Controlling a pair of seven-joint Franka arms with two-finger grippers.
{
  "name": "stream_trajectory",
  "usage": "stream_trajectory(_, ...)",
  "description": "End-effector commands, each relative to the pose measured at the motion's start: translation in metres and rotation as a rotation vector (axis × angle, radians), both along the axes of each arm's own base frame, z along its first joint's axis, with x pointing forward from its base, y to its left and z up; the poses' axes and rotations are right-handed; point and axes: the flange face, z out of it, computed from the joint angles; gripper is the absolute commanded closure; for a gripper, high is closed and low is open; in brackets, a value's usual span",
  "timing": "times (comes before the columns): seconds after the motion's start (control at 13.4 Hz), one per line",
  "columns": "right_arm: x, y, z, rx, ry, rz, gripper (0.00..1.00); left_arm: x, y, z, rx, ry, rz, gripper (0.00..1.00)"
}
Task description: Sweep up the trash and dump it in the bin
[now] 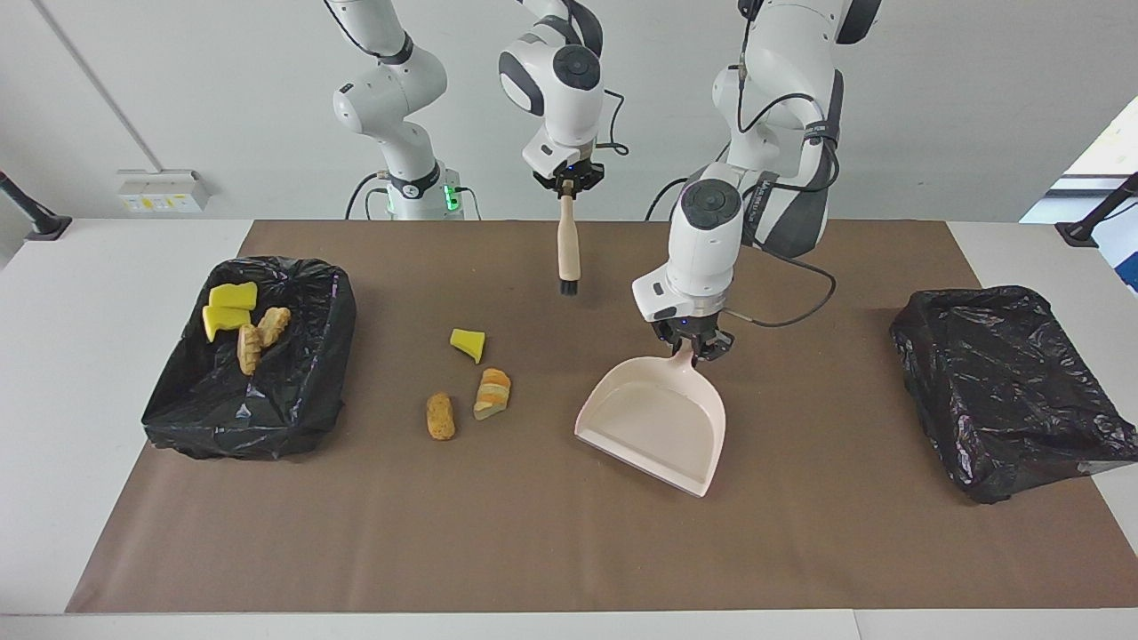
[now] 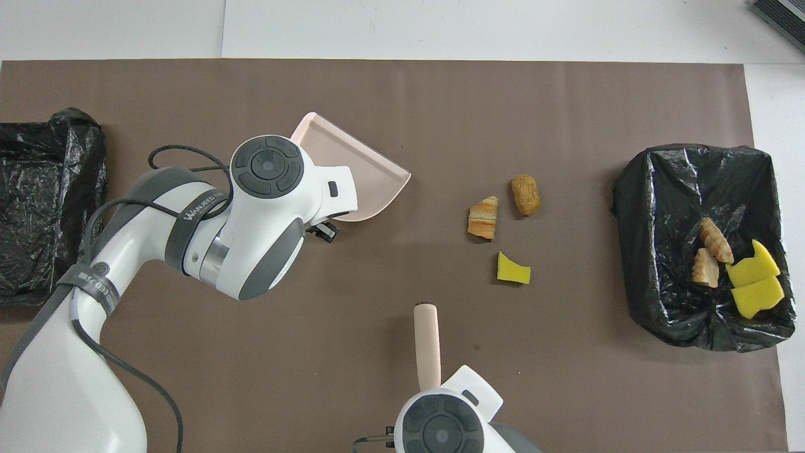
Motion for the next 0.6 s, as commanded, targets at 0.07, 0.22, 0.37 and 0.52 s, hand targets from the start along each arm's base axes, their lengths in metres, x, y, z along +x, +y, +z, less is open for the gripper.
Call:
stream_trajectory(0.07,0.064,-0.068,-0.006,-0.128,-0.035,0.094,1.00,-0.001,0.012,0.000,0.021,0.027,-0.221,1.00)
stream_trajectory(0.22,0.091,-0.109,-0.014,-0.201,-0.046,0.200,1.00,-0.007,0.005,-0.003,0.032,0.055,-0.295,1.00)
stream_trajectory(0.37,0.124,-0.153,-0.020,-0.279,-0.071,0.274,1.00,-0.018,-0.004,-0.003,0.055,0.098,-0.374,1.00)
stream_trajectory(0.52,0.159,-0.186,-0.026,-0.321,-0.111,0.352,1.00,-0.033,-0.026,-0.011,0.064,0.118,-0.419,1.00)
